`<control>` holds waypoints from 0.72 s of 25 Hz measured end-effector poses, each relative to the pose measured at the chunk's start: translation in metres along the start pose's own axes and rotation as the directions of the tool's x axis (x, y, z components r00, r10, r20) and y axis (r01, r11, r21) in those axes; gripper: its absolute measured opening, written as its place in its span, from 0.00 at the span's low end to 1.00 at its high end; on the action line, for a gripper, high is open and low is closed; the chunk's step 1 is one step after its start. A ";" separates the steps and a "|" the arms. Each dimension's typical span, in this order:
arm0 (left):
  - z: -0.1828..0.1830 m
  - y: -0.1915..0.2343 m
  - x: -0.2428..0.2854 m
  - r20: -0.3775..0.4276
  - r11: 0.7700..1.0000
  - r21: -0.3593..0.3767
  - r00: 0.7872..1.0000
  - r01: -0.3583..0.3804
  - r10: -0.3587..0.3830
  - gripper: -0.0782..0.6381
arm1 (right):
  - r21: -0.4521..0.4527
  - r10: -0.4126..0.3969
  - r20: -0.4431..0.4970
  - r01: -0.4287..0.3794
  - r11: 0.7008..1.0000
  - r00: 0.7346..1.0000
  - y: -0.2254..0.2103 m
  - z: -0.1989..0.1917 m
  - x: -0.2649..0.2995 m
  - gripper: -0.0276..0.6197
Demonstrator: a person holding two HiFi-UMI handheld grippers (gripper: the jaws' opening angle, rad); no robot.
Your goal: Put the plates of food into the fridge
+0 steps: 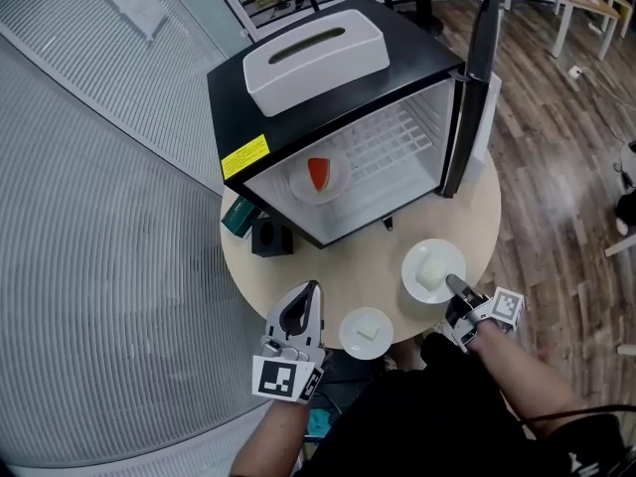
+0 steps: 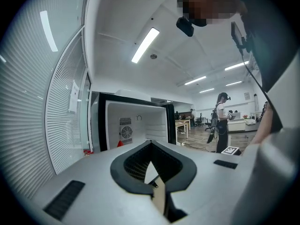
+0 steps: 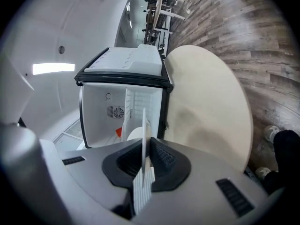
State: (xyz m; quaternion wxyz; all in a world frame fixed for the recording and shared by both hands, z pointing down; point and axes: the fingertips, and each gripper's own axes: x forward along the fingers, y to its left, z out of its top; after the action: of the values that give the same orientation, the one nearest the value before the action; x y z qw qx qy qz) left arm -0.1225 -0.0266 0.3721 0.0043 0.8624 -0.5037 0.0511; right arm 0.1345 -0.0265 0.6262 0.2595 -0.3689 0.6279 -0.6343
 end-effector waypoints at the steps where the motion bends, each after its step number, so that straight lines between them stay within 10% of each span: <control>1: 0.003 0.002 0.000 0.008 1.000 0.001 1.000 -0.008 0.008 0.11 | -0.006 0.009 -0.002 -0.009 1.000 1.000 0.006 0.004 0.003 0.08; 18: 0.045 0.029 0.020 0.123 0.992 -0.003 0.984 -0.126 0.125 0.11 | -0.072 0.129 -0.008 -0.129 0.989 0.992 0.087 0.066 0.070 0.08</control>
State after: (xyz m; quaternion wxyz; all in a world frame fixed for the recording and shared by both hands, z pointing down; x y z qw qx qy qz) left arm -0.1342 -0.0613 0.3281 -0.0322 0.8305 -0.5561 -0.0009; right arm 0.1338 -0.1280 0.5465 0.2854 -0.3358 0.6734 -0.5936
